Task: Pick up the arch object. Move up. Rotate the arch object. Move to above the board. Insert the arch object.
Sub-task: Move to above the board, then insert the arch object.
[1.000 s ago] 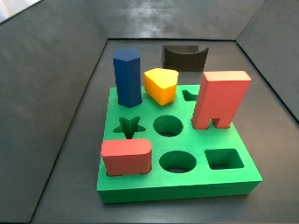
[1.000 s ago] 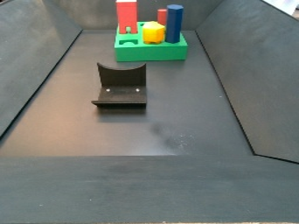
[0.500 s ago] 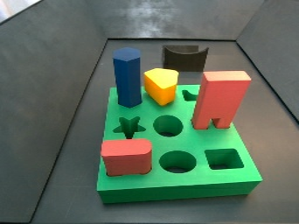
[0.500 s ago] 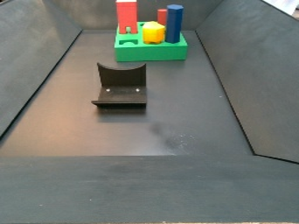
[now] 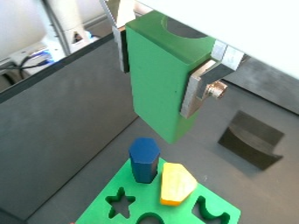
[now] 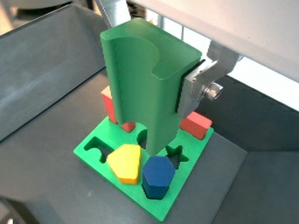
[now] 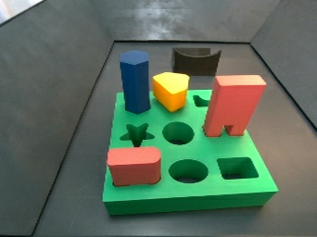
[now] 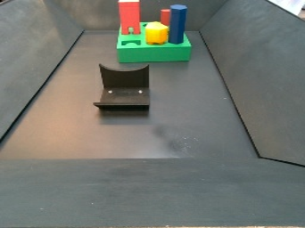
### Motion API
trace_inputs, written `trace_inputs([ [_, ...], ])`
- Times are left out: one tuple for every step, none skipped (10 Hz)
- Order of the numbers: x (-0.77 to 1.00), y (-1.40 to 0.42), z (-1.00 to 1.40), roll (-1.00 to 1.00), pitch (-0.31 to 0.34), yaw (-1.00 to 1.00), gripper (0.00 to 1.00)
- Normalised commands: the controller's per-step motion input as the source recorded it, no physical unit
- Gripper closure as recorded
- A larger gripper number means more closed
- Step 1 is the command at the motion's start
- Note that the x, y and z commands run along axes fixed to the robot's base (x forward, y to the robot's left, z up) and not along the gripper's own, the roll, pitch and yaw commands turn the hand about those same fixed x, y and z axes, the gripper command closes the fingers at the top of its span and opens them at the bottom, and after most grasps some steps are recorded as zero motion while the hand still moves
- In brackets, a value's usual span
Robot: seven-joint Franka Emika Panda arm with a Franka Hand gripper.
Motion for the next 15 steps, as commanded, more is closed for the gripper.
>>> trace_inputs([
  [0.06,-0.02,0.03,0.03,0.14,0.21,1.0],
  [1.0,0.0,-0.08,0.0,0.004,0.0,1.0],
  [1.0,0.0,-0.1,0.0,0.011,0.0,1.0],
  [1.0,0.0,-0.11,0.0,0.023,0.01,1.0],
  [1.0,0.0,-0.12,0.0,0.034,0.0,1.0],
  [1.0,0.0,-0.13,0.0,0.024,0.01,1.0],
  [1.0,0.16,-0.37,0.0,0.076,0.08,1.0],
  [1.0,0.23,-0.62,0.02,0.156,0.11,1.0],
  [1.0,0.21,-0.71,0.06,0.191,0.14,1.0],
  [1.0,0.13,-0.67,0.06,0.171,0.09,1.0],
  [1.0,0.03,-0.45,0.01,0.067,0.01,1.0],
  [1.0,0.0,-0.34,0.0,0.016,0.0,1.0],
  [1.0,0.0,-0.3,0.0,0.0,0.0,1.0],
  [1.0,0.0,-0.3,0.0,0.0,0.0,1.0],
  [1.0,0.0,-0.3,0.0,0.0,0.0,1.0],
])
